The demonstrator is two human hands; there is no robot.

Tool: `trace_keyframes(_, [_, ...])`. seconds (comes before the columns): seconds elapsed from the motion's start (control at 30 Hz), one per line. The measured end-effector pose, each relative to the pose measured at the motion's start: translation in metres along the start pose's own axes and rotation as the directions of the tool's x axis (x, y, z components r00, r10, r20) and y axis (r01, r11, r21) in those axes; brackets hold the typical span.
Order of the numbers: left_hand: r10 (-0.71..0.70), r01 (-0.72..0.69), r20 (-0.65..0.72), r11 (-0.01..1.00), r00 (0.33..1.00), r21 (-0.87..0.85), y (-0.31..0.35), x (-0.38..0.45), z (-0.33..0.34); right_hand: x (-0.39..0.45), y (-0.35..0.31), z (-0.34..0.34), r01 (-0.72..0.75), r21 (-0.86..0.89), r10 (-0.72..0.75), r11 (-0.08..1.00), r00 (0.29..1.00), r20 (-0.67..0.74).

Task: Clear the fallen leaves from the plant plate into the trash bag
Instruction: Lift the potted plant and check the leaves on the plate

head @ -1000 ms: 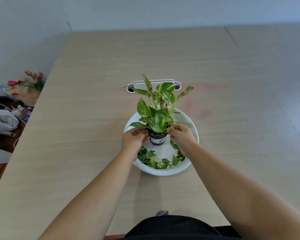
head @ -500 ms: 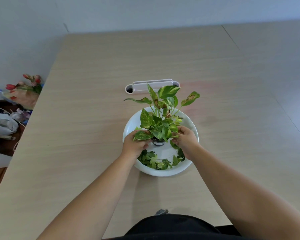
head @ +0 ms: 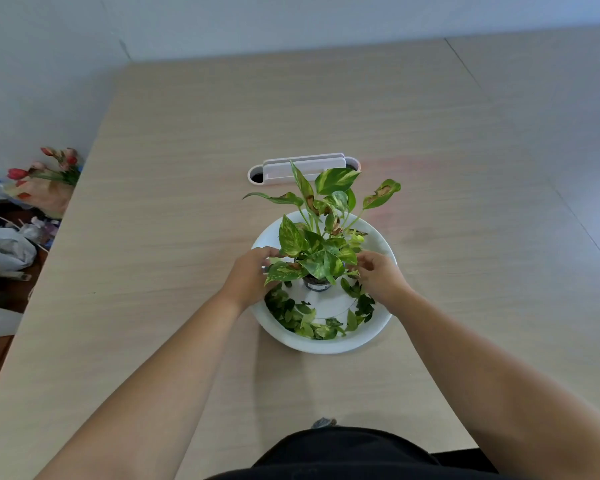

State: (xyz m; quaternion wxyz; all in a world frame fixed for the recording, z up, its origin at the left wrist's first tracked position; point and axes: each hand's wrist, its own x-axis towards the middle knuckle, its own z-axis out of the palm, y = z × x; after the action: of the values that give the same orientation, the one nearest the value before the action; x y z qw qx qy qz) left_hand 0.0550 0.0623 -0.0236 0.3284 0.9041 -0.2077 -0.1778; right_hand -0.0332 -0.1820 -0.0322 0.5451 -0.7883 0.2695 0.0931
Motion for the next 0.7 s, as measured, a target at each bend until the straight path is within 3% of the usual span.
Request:
trace_keyframes(0.1, [0.043, -0.045, 0.02, 0.989, 0.999, 0.142, 0.0, -0.001, -0.001, -0.006, -0.001, -0.004, 0.106, -0.253, -0.106, 0.962, 0.994, 0.011])
trace_keyframes(0.27, [-0.042, 0.034, 0.121, 0.997, 0.992, 0.067, 0.007, -0.016, 0.013, -0.018, 0.006, 0.004, 0.191, -0.498, -0.164, 0.846, 0.982, 0.098])
trace_keyframes(0.4, [-0.1, 0.039, 0.243, 0.969, 0.965, 0.246, 0.011, -0.024, 0.03, -0.026, 0.016, 0.014, 0.224, -0.586, -0.124, 0.779, 0.971, 0.206])
trace_keyframes(0.7, [-0.072, 0.015, 0.245, 0.974, 0.967, 0.227, 0.018, -0.04, 0.052, -0.039, 0.02, 0.041, 0.216, -0.644, -0.068, 0.734, 0.967, 0.246])
